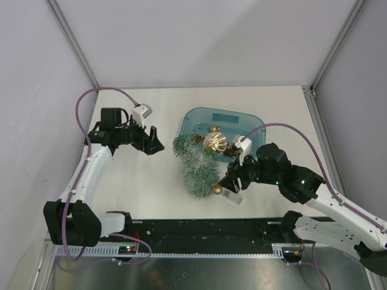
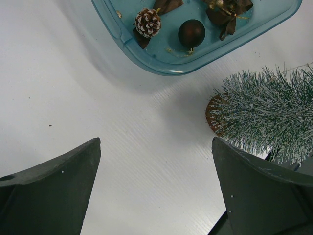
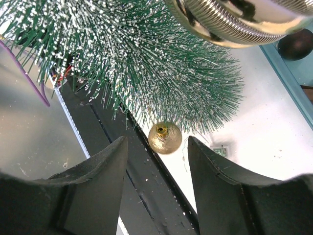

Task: Decorate the small christmas tree

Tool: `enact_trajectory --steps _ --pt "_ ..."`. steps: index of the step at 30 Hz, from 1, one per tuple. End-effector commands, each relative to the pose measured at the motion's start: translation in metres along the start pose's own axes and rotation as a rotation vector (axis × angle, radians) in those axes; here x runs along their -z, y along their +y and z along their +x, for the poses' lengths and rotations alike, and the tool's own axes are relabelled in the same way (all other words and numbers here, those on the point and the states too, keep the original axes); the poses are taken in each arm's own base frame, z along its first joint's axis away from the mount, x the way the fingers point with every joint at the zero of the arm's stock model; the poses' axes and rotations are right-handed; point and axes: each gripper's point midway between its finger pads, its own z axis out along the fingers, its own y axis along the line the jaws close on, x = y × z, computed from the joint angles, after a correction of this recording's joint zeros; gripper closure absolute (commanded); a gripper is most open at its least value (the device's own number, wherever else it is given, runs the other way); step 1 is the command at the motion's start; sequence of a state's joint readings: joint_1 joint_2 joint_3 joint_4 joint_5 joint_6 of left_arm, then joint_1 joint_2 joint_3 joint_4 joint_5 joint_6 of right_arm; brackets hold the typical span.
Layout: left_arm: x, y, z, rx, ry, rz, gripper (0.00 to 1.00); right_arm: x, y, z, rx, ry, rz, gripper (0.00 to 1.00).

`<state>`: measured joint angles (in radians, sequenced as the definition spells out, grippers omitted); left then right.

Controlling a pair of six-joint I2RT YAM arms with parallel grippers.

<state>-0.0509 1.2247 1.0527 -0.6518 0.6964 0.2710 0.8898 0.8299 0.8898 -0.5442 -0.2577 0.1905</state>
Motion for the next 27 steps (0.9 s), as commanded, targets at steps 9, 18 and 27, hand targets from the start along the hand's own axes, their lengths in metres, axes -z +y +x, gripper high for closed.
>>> enact_trajectory --steps 9,18,27 --pt "0.003 -0.001 -0.009 -0.038 -0.036 0.008 0.00 0.015 -0.005 -0.025 0.020 -0.131 0.052 0.42" --pt "0.000 0.003 -0.011 -0.031 -0.029 0.006 0.00 0.040 -0.054 -0.040 -0.061 -0.230 0.274 0.38" --pt "-0.001 0.003 -0.011 -0.024 -0.026 0.011 0.00 0.036 -0.170 -0.035 -0.336 -0.212 0.577 0.36"
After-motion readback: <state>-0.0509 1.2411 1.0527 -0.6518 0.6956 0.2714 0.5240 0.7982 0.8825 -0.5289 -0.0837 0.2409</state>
